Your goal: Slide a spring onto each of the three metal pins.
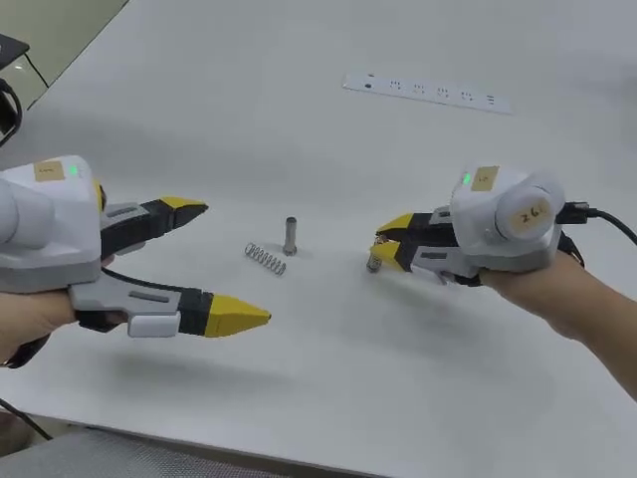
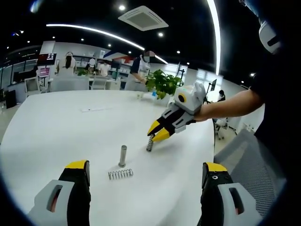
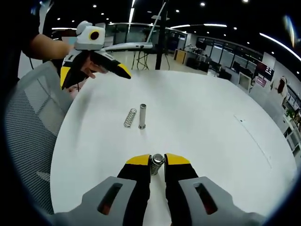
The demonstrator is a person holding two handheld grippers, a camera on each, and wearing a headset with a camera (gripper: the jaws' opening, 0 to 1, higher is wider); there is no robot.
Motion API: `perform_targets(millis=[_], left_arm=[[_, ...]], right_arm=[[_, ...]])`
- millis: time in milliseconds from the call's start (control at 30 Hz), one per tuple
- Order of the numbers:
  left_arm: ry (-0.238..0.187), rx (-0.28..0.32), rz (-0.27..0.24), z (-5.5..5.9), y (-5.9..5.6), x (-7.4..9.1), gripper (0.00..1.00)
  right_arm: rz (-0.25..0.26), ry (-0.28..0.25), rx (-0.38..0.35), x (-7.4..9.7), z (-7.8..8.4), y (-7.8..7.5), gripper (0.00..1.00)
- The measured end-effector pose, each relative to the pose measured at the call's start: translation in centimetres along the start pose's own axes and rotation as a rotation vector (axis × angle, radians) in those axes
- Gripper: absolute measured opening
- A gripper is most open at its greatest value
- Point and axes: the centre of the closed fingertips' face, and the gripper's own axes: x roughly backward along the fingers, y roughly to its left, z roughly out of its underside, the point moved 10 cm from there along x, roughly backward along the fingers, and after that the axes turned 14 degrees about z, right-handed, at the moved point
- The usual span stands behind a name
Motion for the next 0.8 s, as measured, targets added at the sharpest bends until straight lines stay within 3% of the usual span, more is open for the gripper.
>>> perform_targets(millis=[333,800], left_arm=[[-0.003,0.005,0.003,-0.06,-0.07,0.01,0.97],[-0.012,0.007,-0.008,-0.32,0.10,0.38,0.97]], right_arm=[[0.002,0.008,-0.052,-0.02,0.19,-0.08,0.11],[0.007,-0.023,-0.156,0.84,0.04,-0.21,0.16]])
